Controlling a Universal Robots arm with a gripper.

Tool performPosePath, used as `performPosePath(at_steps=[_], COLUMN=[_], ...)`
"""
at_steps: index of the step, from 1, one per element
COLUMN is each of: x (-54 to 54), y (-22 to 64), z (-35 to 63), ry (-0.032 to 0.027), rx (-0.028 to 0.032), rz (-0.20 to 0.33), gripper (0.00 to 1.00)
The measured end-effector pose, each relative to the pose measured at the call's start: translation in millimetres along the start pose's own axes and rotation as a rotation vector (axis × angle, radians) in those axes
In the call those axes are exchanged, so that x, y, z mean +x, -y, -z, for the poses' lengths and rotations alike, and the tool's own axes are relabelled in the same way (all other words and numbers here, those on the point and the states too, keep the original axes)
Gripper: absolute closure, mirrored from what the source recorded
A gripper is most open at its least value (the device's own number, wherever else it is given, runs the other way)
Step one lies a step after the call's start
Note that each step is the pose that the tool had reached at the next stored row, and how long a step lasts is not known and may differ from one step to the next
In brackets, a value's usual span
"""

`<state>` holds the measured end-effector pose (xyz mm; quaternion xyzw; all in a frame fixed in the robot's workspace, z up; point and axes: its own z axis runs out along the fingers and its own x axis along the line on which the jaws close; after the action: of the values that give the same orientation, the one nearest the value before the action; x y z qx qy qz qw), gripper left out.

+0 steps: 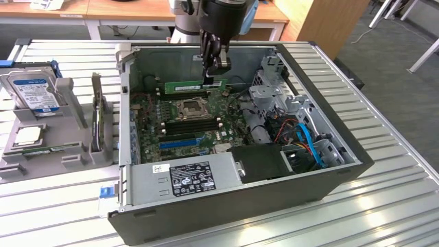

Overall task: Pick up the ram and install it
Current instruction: 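Insert the ram into the slot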

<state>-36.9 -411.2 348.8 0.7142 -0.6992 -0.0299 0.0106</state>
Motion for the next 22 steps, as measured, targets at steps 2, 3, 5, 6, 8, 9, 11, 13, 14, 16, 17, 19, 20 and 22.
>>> performPosePath(at_steps=[2, 3, 5, 6, 8, 9, 11, 13, 14, 16, 17, 19, 20, 22], x=[0.1, 0.1, 0.2, 0.2, 0.3, 0.3, 0.4, 0.5, 0.6, 0.7, 0.7, 0.8, 0.9, 0.9], y=[0.2, 0.2, 0.3, 0.3, 0.0, -0.1, -0.5, -0.5, -0.5, -0.6, -0.6, -0.5, -0.5, -0.4], z=[-2.2, -3.4, -6.4, -8.3, -11.9, -13.7, -17.5, -21.1, -22.8, -26.5, -28.3, -32.0, -33.7, -37.4], ry=[0.0, -0.0001, -0.0001, -0.0002, -0.0002, -0.0001, -0.0003, -0.0003, -0.0004, -0.0003, -0.0004, -0.0002, -0.0003, -0.0002], rx=[0.0015, 0.0021, 0.0037, 0.0048, 0.0072, 0.0085, 0.0106, 0.012, 0.0124, 0.0133, 0.0137, 0.0143, 0.0145, 0.0149], rz=[0.0, 0.0, 0.0, 0.0, 0.0, 0.0, 0.0, 0.0, 0.0, 0.0, 0.0, -0.001, -0.001, -0.001], gripper=[0.89, 0.89, 0.89, 0.89, 0.89, 0.89, 0.89, 0.89, 0.89, 0.89, 0.89, 0.89, 0.89, 0.89])
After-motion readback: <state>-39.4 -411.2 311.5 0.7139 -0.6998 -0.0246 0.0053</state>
